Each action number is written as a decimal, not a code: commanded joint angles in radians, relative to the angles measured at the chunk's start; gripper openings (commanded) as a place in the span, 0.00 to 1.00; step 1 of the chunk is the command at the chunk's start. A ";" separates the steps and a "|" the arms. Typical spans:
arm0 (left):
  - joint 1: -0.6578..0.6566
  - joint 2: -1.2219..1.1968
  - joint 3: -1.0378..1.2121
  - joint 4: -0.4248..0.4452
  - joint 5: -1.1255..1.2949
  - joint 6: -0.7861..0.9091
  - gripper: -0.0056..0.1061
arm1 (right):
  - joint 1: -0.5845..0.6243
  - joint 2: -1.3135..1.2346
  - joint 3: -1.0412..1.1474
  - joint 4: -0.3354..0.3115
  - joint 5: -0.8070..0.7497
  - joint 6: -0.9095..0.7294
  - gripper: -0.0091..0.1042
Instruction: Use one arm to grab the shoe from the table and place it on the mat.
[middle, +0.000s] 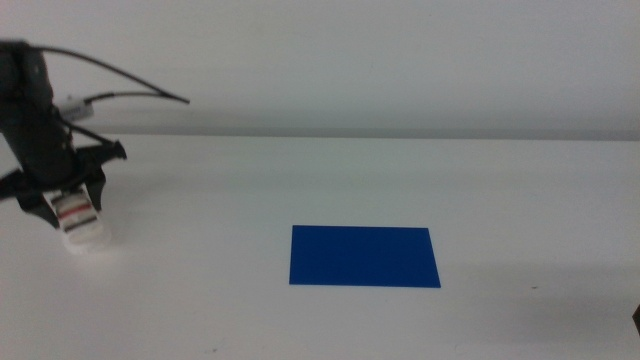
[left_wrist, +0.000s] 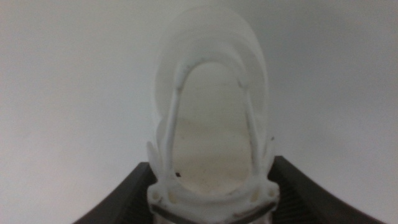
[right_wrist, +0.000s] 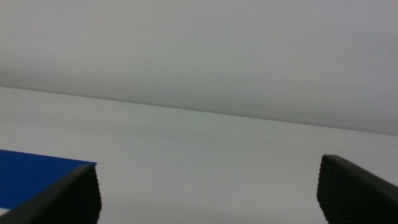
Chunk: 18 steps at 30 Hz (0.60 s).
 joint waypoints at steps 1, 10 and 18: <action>-0.053 -0.085 -0.012 0.026 0.072 -0.051 0.03 | 0.000 -0.038 0.043 -0.003 -0.007 0.000 0.90; -0.422 -0.139 -0.031 0.017 0.157 -0.253 0.04 | 0.000 -0.038 0.043 -0.003 -0.007 0.000 0.90; -0.759 0.074 -0.302 -0.023 0.230 -0.335 0.04 | 0.000 -0.038 0.043 -0.003 -0.007 0.000 0.90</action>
